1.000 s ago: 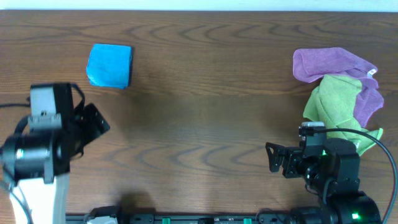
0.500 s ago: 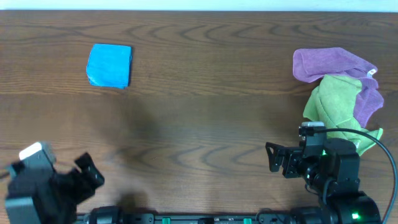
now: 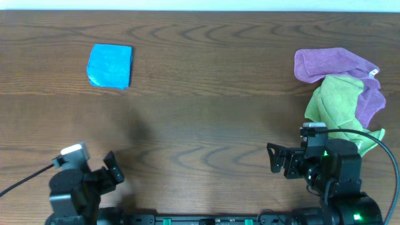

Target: Fold the cloth

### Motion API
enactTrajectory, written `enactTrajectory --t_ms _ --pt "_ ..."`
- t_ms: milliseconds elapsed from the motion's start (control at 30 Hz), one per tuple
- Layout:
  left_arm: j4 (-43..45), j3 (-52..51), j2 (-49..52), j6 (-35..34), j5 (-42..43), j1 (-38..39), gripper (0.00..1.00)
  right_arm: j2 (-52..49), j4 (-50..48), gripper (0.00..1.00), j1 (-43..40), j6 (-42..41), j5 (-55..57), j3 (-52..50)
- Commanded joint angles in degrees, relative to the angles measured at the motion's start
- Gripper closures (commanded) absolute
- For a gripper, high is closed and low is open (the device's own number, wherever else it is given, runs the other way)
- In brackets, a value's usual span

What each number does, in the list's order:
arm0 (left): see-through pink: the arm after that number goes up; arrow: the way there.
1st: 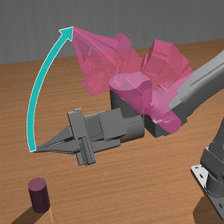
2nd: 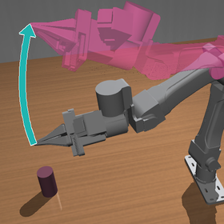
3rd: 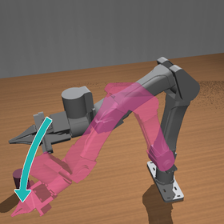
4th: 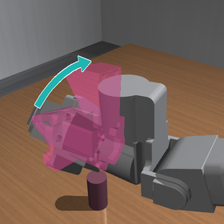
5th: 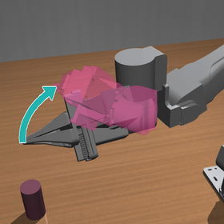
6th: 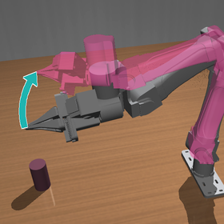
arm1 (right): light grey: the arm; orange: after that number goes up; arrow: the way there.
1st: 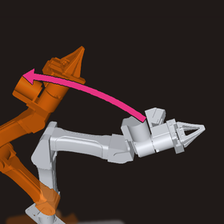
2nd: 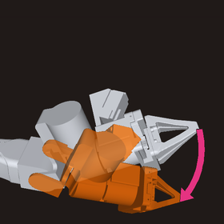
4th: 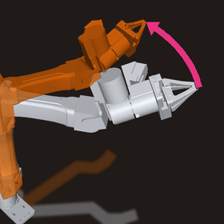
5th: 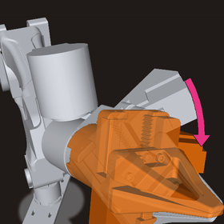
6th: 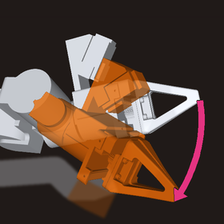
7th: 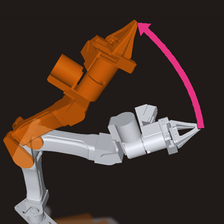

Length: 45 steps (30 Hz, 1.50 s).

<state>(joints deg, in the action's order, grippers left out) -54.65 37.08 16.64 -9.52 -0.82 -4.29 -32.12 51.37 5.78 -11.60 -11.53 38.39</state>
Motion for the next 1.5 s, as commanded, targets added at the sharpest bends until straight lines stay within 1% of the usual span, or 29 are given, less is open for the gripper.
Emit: enactTrajectory --t_ms 0,133,233,433,500,833,1100,1467 --pt "3.63 -5.31 -2.82 3.26 2.62 1.18 0.05 0.24 -0.09 0.01 -0.57 -0.81 0.15 -0.22" --pt "8.39 -11.32 -6.78 3.41 2.29 2.99 0.05 0.24 -0.09 0.01 -0.57 -0.79 0.17 -0.22" --pt "10.14 -14.32 -8.7 5.99 2.29 3.78 0.05 0.24 -0.09 0.01 -0.57 -0.81 0.15 -0.22" --pt "10.34 -18.36 -11.47 10.82 2.14 4.35 0.05 0.24 -0.09 0.01 -0.57 -0.79 0.15 -0.22" --pt "10.32 -19.3 -12.35 10.88 1.88 4.33 0.05 0.24 -0.09 0.01 -0.57 -0.79 0.15 -0.22" --pt "10.27 -23.21 -14.32 10.88 0.59 4.33 0.05 0.24 -0.09 0.01 -0.57 -0.81 0.17 -0.22" --pt "8.61 -23.43 -16.11 12.7 0.2 4.33 0.05 0.24 -0.09 0.01 -0.57 -0.81 0.17 -0.22" --pt "8.15 -23.43 -16.39 12.76 0.26 4.33 0.05 0.24 -0.09 0.01 -0.57 -0.81 0.17 -0.22"
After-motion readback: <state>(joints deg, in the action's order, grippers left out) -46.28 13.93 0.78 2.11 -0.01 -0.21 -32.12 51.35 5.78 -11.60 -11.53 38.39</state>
